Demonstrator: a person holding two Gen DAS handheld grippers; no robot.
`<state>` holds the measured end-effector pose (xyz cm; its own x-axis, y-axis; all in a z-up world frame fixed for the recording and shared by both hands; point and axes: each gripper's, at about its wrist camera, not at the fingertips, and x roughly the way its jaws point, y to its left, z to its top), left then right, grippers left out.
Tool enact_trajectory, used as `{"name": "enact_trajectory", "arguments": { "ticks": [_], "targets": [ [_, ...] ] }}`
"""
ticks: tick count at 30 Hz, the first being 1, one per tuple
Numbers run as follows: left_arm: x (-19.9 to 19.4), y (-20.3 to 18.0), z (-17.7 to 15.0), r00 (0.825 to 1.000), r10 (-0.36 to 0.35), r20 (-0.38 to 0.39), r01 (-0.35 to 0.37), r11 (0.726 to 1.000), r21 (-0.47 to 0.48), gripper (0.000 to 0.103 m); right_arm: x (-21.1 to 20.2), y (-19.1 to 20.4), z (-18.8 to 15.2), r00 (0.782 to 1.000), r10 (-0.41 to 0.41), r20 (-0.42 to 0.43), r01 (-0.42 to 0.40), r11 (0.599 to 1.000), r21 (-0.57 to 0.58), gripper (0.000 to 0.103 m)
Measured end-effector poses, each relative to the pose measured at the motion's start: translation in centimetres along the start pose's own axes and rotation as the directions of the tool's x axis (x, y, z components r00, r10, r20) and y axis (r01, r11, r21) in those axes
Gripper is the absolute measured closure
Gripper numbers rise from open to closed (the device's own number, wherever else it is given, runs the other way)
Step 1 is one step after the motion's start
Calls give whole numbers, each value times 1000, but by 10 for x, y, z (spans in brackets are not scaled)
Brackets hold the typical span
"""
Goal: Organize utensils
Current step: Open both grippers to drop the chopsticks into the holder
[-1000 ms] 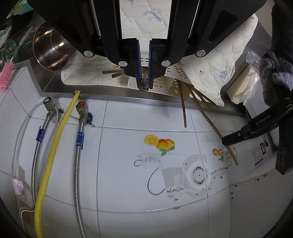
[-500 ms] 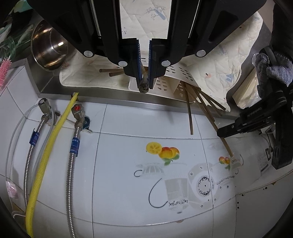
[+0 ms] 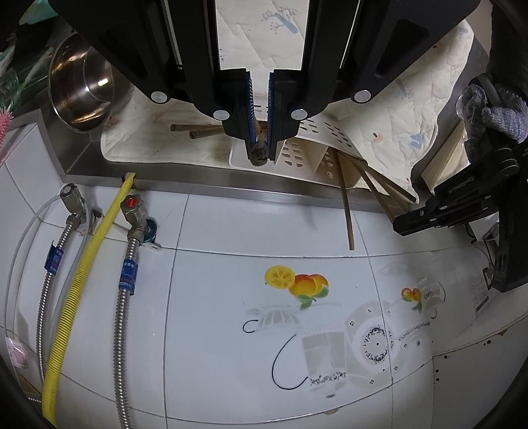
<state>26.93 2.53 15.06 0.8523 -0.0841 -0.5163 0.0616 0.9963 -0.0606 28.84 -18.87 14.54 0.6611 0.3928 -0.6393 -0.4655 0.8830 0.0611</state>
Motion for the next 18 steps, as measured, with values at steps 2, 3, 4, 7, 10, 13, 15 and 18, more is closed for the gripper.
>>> {"name": "enact_trajectory", "arguments": {
  "ticks": [2,3,4,7,10,13,15,18],
  "targets": [
    [0,1,0,1000,-3,-3,3,1000,-6,93,2,-1,0,1000,0,-2,0,1000,4,96],
    [-1,1,-1,1000,-6,-4,6,1000,-10,91,3,-1,0,1000,1,-4,-1,1000,7,96],
    [-1,2,-1,1000,-8,-3,8,1000,-12,85,5,-2,0,1000,0,-6,0,1000,9,96],
    [-3,2,-3,1000,-1,2,1,1000,-13,66,9,-5,-1,1000,1,-9,0,1000,21,96],
    [-7,2,-4,1000,3,10,-3,1000,-12,60,11,-7,-1,1000,0,-9,0,1000,28,95],
    [-12,1,-5,1000,11,20,-10,1000,-5,43,10,-8,-1,1000,1,-4,0,999,35,95],
    [-17,-1,-7,999,13,30,-13,1000,1,42,8,-8,-1,1000,2,1,-2,999,37,95],
    [-24,-1,-11,999,13,35,-13,1000,2,36,4,-6,-2,1000,1,9,-1,999,37,87]
  ]
}}
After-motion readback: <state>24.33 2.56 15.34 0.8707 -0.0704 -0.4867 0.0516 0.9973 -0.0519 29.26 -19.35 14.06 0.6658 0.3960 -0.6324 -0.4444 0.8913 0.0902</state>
